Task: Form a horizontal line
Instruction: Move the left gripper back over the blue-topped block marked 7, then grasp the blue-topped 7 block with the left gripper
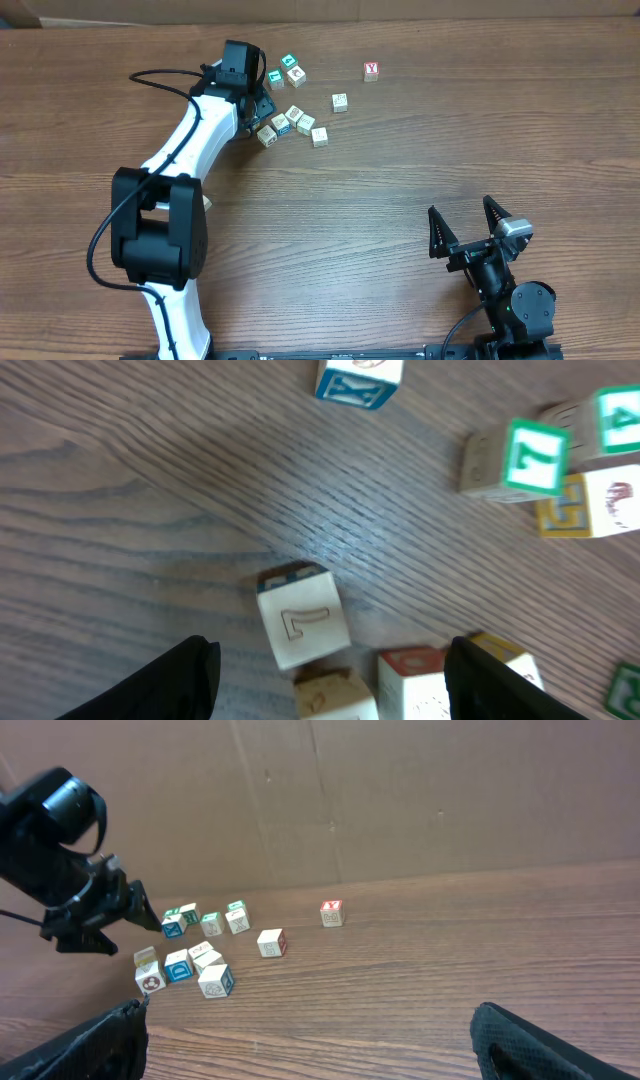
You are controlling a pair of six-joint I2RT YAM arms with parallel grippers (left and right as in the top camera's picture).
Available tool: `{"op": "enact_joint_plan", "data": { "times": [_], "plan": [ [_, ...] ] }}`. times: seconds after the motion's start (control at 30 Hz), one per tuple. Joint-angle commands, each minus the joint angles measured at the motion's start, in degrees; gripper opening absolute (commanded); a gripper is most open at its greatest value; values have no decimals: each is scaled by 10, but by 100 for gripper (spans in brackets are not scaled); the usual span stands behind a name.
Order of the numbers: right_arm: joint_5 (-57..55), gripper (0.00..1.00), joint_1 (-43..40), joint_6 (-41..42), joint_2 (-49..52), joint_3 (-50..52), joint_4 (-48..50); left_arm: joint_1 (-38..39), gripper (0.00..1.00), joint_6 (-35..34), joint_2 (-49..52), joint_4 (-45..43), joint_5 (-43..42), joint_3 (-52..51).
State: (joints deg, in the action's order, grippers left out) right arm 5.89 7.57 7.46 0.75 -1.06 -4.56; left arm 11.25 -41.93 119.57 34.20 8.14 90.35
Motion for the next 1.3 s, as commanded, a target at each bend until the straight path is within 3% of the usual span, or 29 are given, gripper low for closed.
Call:
{"op": "enact_joint_plan", "data": {
  "times": [0.0, 0.33, 0.5, 1.27],
  "plan": [
    [-4, 100, -2, 2, -3, 6, 2, -4, 70, -9, 24, -10, -2, -3],
    [-4, 100, -2, 2, -3, 6, 2, -4, 68, -9, 44, -17, 10, -3],
    [-4, 100, -2, 2, -3, 6, 2, -4, 57, -9, 57, -21, 9, -3],
    [-4, 100, -2, 2, -3, 6, 2, -7, 44, 2, 58, -23, 25, -3]
  ]
}}
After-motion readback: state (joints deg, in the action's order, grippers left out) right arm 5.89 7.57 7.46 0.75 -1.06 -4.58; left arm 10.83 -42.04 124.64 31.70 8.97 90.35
